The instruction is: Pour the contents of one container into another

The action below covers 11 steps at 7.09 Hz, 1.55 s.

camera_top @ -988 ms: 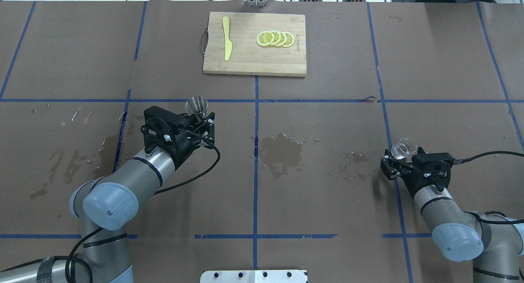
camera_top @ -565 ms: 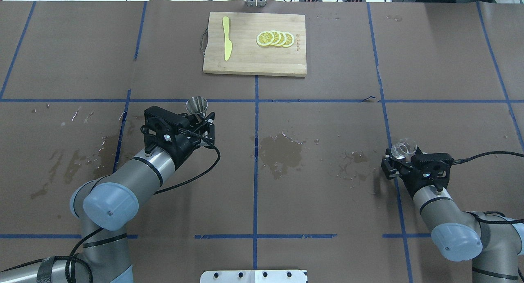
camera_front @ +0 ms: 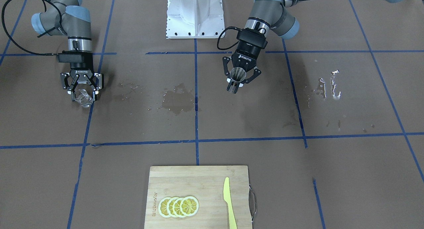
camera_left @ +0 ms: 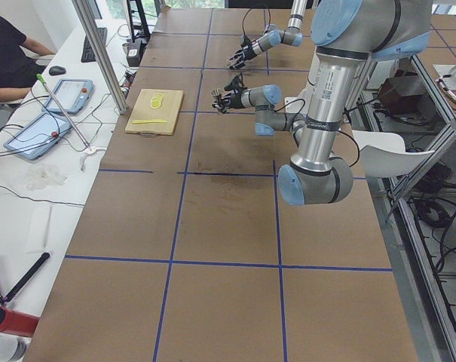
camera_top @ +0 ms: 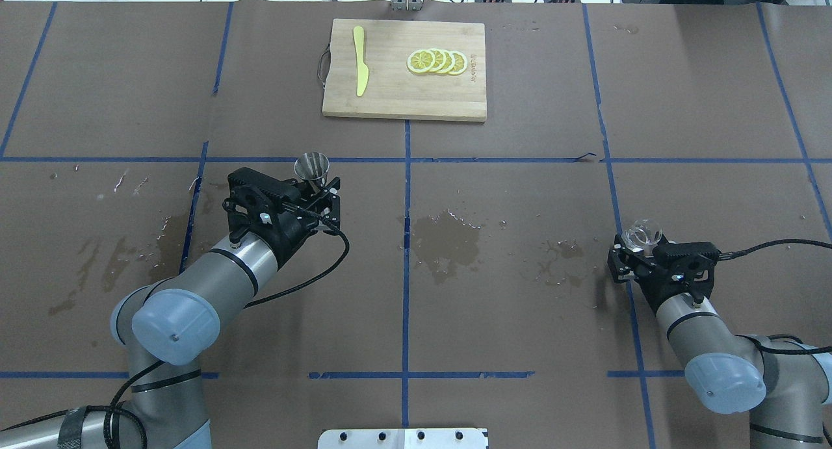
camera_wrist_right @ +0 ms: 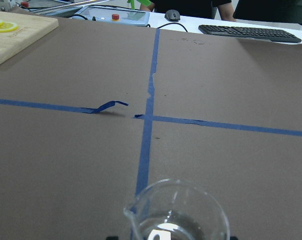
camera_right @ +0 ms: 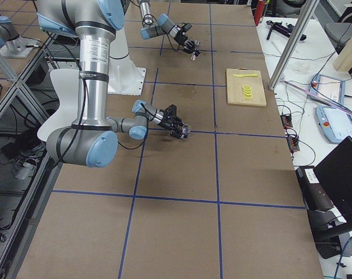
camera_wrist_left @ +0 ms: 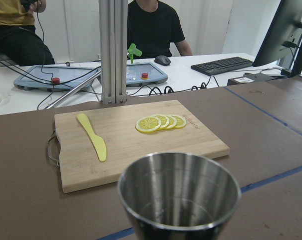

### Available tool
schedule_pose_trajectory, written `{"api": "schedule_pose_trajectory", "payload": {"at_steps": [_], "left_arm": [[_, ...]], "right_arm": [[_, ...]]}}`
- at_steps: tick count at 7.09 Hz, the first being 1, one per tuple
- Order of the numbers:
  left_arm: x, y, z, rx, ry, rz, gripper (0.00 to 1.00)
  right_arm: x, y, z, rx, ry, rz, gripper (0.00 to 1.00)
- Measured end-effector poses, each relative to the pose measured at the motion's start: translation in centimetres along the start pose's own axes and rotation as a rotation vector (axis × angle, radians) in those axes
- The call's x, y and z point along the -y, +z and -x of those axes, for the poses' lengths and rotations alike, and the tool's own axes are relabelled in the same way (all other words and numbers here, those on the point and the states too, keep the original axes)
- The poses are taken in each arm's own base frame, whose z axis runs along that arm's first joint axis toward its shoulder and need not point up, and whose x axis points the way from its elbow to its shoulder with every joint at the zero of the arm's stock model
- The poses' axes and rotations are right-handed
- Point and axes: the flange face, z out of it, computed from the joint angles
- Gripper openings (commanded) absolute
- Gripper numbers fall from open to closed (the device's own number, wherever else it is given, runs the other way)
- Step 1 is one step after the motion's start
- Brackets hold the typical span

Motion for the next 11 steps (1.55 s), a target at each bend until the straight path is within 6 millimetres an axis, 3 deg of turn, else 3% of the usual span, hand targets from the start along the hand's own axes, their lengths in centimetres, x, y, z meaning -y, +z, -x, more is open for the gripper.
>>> {"api": "schedule_pose_trajectory", "payload": {"at_steps": [2,4,6,11], "left_arm": [[0.1,0.0,0.0,0.0,0.0,-0.001,0.0],[0.1,0.0,0.0,0.0,0.0,-0.001,0.0],[0.2,0.0,-0.1,0.0,-0.001,-0.002,0.0],[0.3,0.1,-0.3,-0.005,-0.004,-0.004,0.0]], "right_arm": [[0.0,0.0,0.0,0.0,0.0,0.001,0.64],[0.1,-0.1,0.1,0.005,0.002,0.011,0.23],[0.4,-0.2,0.2,0.01,0.006,0.018,0.0],[6.2,-2.0,1.3,0.07,0.078,0.033,0.0]]}}
